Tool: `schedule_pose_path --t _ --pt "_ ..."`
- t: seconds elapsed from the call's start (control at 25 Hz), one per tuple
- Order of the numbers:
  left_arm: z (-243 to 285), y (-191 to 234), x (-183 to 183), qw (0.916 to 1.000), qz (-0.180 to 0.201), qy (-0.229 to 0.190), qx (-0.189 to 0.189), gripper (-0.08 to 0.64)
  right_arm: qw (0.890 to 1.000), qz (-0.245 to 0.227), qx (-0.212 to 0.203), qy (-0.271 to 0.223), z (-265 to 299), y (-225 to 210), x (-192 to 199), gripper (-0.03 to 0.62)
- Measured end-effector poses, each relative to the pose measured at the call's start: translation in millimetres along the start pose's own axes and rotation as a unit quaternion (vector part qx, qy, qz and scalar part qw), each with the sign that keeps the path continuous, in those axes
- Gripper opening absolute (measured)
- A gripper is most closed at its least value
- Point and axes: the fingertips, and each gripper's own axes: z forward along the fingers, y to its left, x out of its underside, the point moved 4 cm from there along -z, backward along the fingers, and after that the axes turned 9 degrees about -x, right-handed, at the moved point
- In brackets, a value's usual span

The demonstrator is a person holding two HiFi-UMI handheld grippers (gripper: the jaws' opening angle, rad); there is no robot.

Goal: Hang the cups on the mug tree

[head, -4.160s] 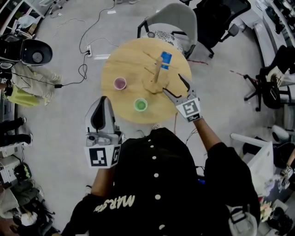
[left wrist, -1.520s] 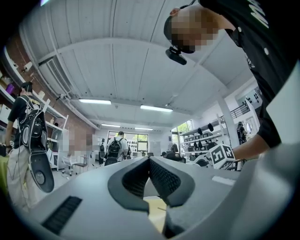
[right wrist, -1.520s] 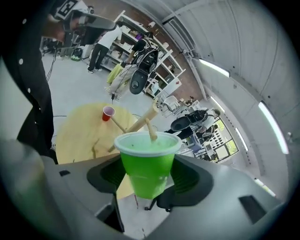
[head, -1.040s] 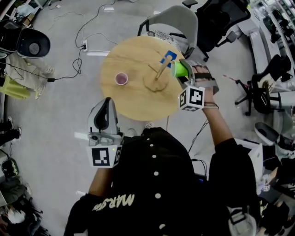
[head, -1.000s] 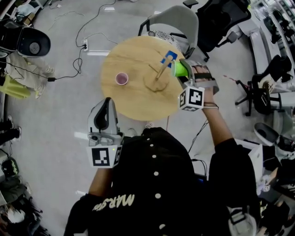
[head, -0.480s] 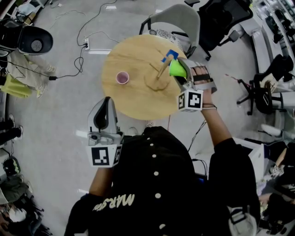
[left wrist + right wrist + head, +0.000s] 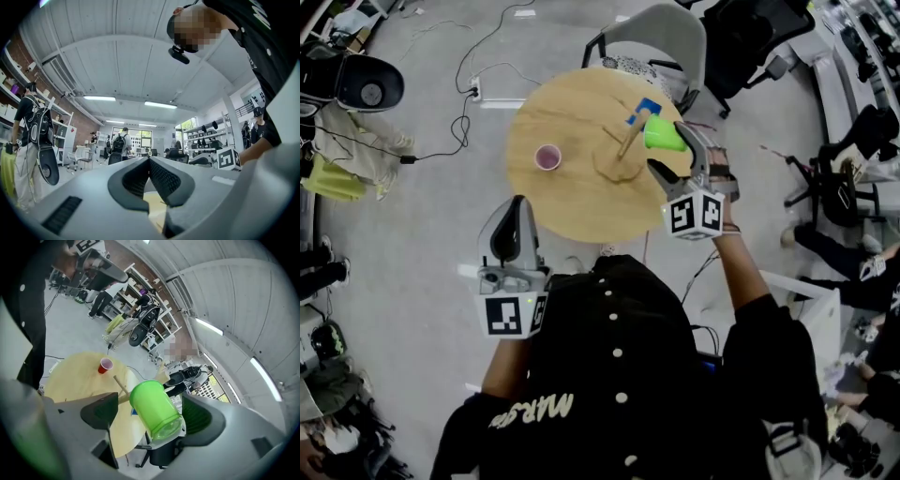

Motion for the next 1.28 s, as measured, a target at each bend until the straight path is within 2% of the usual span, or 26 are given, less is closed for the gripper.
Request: schedule_pose_path --t 0.12,0.2,0.28,0.36,0.44,0.56,0.76,0.84,1.08,1.28 --pt "3 -3 -1 1.0 0.001 0.0 0.002 -0.006 0.999 0.03 0.023 -0.022 -9 -3 -1 0.423" --pt "5 -3 -1 1.0 0.002 0.0 0.001 -0.006 0.993 0.094 0.039 -0.058 -19 -2 2 0.423" --pt "5 -4 2 1.0 0.003 0.003 -0.003 -0.006 0.981 0.168 0.048 -0.086 -29 10 13 0.425" --pt "3 -5 6 1.0 0.002 0.008 -0.004 -0.005 0.969 0.227 0.048 -0.089 -38 31 26 0.425" --pt "3 -4 9 0.9999 0.003 0.012 -0.005 -0.006 0.954 0.283 0.033 -0.096 -41 58 31 0.425" --pt "6 -3 12 0.9998 0.003 0.018 -0.012 -0.005 0.927 0.344 -0.004 -0.149 -32 94 22 0.414" --pt "2 -3 15 0.9992 0.01 0.029 -0.024 -0.005 0.896 0.393 -0.076 -0.191 0 129 -6 0.413" --pt "-2 1 17 0.9987 0.013 0.037 -0.033 -0.005 0.888 0.402 -0.107 -0.198 18 141 -18 0.41" --pt "-11 13 30 0.9968 0.018 0.05 -0.06 -0.006 0.883 0.385 -0.171 -0.205 98 177 -38 0.408" --pt "-31 28 40 0.9931 0.023 0.072 -0.09 -0.006 0.891 0.375 -0.179 -0.186 166 197 -50 0.408"
